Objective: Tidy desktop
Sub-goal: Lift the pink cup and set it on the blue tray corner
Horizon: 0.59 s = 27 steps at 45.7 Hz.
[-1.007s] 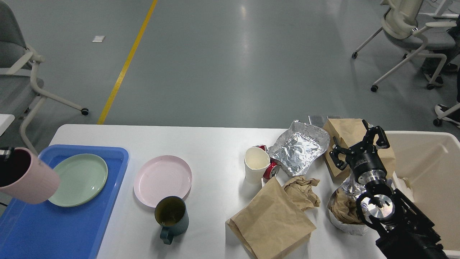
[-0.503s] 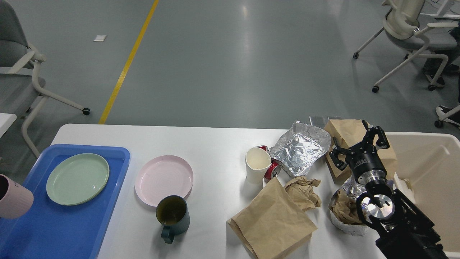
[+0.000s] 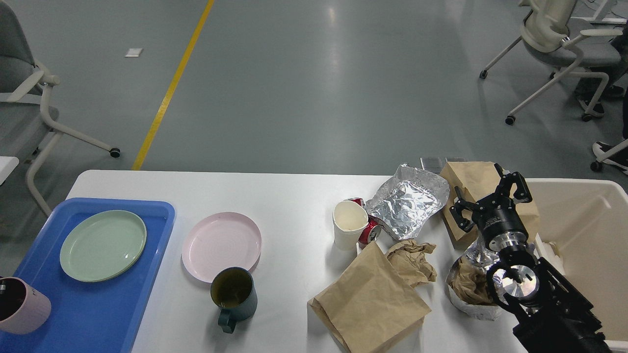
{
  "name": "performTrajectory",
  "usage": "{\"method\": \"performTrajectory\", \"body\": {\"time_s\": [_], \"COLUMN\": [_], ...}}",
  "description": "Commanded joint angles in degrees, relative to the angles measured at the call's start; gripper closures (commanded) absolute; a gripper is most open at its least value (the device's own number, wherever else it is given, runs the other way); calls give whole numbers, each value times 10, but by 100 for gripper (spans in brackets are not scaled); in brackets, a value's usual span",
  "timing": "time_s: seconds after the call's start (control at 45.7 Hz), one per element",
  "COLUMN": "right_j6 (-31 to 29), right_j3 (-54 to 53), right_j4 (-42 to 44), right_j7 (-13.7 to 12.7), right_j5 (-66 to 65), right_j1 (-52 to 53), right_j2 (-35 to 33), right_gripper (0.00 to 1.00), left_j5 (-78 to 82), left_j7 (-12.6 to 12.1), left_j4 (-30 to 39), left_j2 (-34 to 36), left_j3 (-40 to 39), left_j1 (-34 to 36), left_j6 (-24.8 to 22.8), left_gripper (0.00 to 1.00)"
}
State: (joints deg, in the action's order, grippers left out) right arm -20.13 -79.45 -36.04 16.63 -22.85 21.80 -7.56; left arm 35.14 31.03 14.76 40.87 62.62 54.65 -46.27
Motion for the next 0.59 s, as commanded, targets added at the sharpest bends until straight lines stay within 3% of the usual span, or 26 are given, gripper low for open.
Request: {"method": "performTrajectory", "body": {"time_s": [0.0, 0.372, 0.438, 0.569], "right_j6": [0, 0, 0, 0], "right_j3": [0, 0, 0, 0], "right_j4": [0, 0, 0, 0], "right_j7": [0, 0, 0, 1], "right_j5": [0, 0, 0, 0], "right_j1": [0, 0, 0, 0], "right_j2": [0, 0, 0, 0], "right_gripper": [0, 0, 0, 0], "left_j5": [0, 1, -1, -10], "left_j7": [-3, -4, -4, -7], "left_j4": [-1, 0, 8, 32], "left_j2": [-2, -11, -10, -11], "left_j3": [1, 0, 0, 5], "left_j1": [-10, -27, -27, -28], "left_j6": [20, 30, 34, 78], "left_gripper": [100, 97, 80, 25]}}
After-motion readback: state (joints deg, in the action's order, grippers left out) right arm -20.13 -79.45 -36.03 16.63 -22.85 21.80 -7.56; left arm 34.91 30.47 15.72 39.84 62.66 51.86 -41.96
